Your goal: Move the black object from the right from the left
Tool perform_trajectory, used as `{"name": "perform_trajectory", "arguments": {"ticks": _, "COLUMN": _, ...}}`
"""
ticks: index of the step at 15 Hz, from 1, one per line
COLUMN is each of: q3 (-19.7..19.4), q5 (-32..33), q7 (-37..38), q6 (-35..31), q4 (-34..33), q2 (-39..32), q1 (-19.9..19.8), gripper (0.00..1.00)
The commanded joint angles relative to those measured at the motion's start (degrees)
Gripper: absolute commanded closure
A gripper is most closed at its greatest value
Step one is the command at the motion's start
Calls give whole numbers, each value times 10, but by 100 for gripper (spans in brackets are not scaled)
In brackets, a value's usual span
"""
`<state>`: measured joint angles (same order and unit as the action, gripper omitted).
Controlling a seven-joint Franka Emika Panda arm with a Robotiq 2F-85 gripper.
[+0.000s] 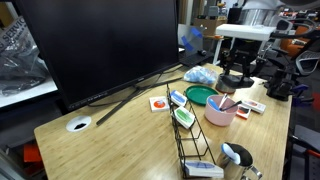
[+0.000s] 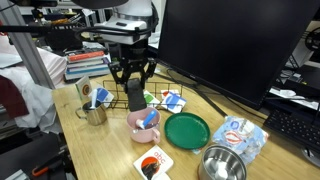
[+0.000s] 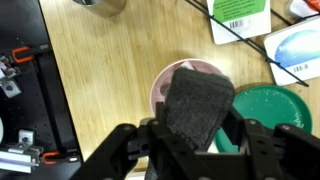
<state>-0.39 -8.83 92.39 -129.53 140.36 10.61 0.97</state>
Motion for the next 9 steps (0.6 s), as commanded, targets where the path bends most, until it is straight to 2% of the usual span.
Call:
{"name": "perform_trajectory", "arguments": {"ticks": 1, "q3": 3, "q5": -9, "q7": -89, "q6": 44, "q4": -85, "q2": -73, "q1": -3, "gripper": 68}}
{"name": "perform_trajectory", "arguments": {"ticks": 2, "q3": 3, "q5": -4, "q7": -103, "q6": 52, "q4": -102, "q2": -88, "q1": -4, "gripper": 68}}
{"name": "perform_trajectory", "arguments": {"ticks": 3, "q3": 7, "q5": -2, "q7": -66, "q6": 17, "q4": -66, "q2": -63, "q1": -5, "gripper": 68}}
{"name": "perform_trajectory", "arguments": {"ticks": 4, "q3": 6, "q5": -1, "q7": -69, "q6": 19, "q4": -77, "q2": -75, "q1": -4, "gripper": 43}}
{"name": "perform_trajectory", "arguments": {"ticks": 9, "q3": 6, "q5": -1, "q7": -68, "q6": 18, "q4": -74, "q2": -74, "q1": -4, "gripper": 43}}
